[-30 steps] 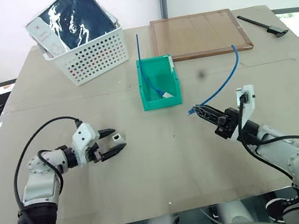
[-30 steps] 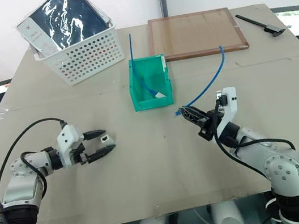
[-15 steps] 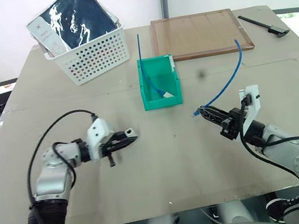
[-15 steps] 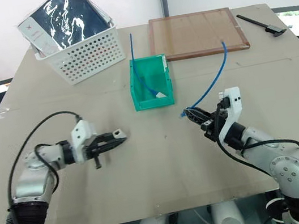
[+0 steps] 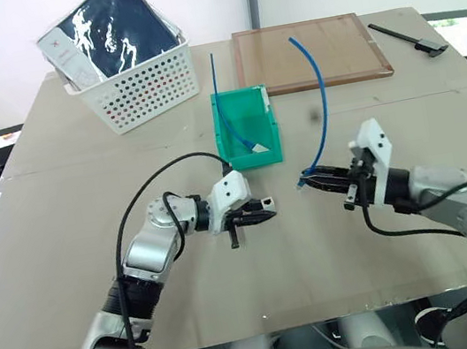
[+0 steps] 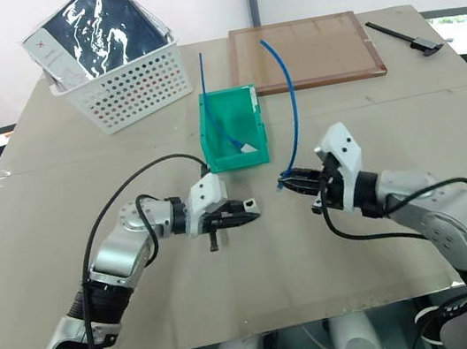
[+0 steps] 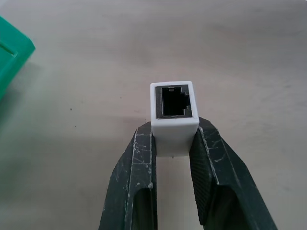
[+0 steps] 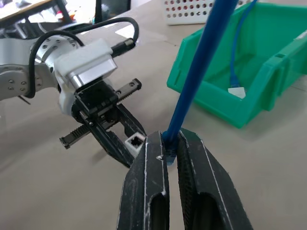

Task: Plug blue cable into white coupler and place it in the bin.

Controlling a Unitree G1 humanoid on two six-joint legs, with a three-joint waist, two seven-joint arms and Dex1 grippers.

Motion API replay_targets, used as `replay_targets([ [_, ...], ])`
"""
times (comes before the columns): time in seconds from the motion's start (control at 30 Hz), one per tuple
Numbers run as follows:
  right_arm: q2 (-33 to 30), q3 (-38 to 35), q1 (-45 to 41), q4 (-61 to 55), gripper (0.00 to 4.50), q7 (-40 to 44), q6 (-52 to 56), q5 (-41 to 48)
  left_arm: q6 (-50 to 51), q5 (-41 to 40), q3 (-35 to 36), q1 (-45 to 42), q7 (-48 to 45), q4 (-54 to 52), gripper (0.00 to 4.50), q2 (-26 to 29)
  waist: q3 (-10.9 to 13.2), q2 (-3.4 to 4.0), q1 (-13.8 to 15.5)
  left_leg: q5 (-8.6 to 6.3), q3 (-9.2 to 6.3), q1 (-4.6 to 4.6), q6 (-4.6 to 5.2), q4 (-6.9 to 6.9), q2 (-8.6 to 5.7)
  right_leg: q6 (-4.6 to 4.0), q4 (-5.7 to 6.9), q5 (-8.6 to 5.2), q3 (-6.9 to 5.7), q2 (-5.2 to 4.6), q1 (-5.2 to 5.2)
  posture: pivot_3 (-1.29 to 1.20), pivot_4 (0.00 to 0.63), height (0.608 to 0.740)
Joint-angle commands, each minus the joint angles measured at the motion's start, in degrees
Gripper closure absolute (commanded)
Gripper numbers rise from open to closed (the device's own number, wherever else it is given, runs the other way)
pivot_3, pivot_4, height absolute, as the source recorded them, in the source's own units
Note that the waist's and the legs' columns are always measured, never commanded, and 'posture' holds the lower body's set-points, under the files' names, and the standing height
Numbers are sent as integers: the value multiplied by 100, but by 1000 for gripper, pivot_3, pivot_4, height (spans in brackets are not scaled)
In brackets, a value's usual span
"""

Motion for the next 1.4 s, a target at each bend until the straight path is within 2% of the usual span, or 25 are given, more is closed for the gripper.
replay_targets([
  [0.03, 34, 247, -473, 225, 4500, 435, -205, -403, -579, 227, -97, -24, -92, 436, 4148, -52, 0, 0, 22, 0, -3, 0, 0, 0, 0, 0, 0, 0, -2, -2, 1, 0, 150, 740],
  [0.27, 141, 1123, -1277, 922, 4500, 1370, -573, -1339, -1095, 466, -190, -139, 78, 1009, 4148, -340, -4, -2, 73, 1, -14, 3, 1, 10, -8, 1, 0, 1, -9, -8, 13, 0, 150, 740],
  [0.47, 269, 1437, -1526, 1243, 4500, 1860, -799, -1745, -1244, 533, -203, -137, 74, 1109, 4148, -389, -7, -1, 99, 1, -22, 8, 0, 12, -11, 1, 1, 1, -15, -9, 23, 0, 150, 740],
  [1.13, 618, 1759, -1605, 1942, 4500, 2599, -1267, -2760, -1108, 499, -166, -209, 5, 980, 4148, -388, -15, 4, 127, 1, -23, 11, 0, 13, -13, 1, 3, 2, -17, -9, 24, 0, 150, 740],
  [1.4, 316, 1909, -1692, 2137, 4500, 3071, -1368, -3104, -1051, 502, -154, -230, 27, 914, 4148, -398, -19, 6, 129, 1, -24, 12, 0, 13, -13, 1, 3, 2, -18, -9, 25, 0, 150, 740],
])
